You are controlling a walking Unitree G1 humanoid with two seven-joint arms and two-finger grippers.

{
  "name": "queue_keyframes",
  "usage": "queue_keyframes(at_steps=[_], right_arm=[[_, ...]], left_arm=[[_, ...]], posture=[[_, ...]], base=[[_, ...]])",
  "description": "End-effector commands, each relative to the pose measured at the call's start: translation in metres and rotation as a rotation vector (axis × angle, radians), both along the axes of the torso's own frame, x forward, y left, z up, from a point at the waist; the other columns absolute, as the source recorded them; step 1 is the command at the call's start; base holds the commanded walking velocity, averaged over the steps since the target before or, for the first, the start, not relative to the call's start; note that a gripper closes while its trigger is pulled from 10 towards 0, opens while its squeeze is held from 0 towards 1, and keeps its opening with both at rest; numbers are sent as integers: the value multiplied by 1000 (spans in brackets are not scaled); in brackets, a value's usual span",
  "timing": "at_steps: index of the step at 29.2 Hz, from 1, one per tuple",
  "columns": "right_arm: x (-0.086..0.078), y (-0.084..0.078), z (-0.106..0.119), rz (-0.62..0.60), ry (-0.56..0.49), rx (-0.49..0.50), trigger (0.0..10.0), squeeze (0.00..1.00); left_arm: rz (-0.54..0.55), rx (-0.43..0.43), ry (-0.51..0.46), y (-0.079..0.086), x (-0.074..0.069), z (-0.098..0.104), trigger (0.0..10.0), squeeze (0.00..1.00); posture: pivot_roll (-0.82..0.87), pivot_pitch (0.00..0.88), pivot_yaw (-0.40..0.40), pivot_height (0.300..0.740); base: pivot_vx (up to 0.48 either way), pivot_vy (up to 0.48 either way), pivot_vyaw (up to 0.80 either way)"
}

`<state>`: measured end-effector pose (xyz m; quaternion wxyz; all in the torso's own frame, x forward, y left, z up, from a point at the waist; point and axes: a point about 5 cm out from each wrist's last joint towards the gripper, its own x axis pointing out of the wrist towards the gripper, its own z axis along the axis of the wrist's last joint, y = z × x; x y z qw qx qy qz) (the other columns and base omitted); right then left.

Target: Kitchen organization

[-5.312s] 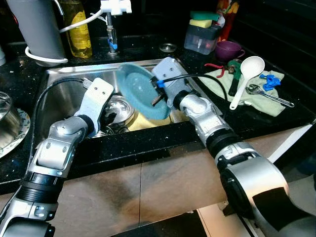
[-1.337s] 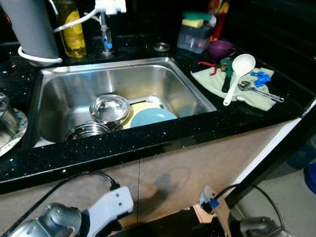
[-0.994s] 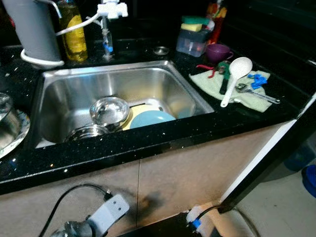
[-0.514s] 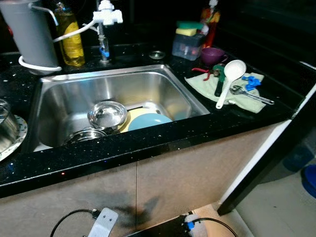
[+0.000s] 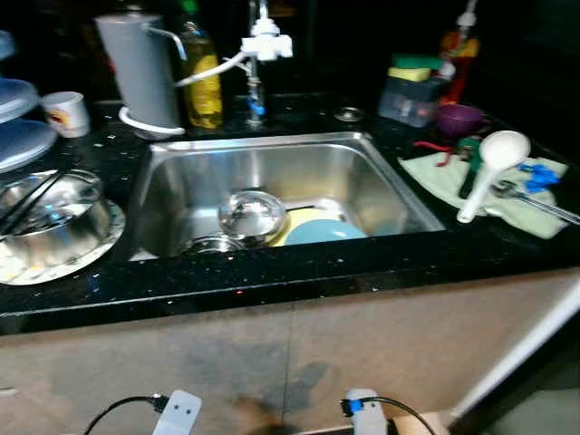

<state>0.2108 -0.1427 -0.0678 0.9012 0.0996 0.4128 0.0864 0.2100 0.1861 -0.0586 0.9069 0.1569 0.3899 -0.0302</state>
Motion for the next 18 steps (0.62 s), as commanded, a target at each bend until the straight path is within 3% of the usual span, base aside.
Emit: queue_keyframes(at_steps=[1,11,18], right_arm=[[-7,-5,-5,-48,28,-27,10000,0],[-11,-8,-8,-51,28,-46,10000,0],[-10,-8,-8,-53,23,-49,10000,0]], left_arm=[[0,-2,-1,0,-1,-2,10000,0],[-60,-29,-19,-10,6,0,10000,0],[-51,-28,-14,-10,6,-1,10000,0]], posture=[[-3,150,-33,740],[-8,142,-25,740],[-8,137,-26,740]], base=[[0,0,0],[0,0,0],[0,411,0]])
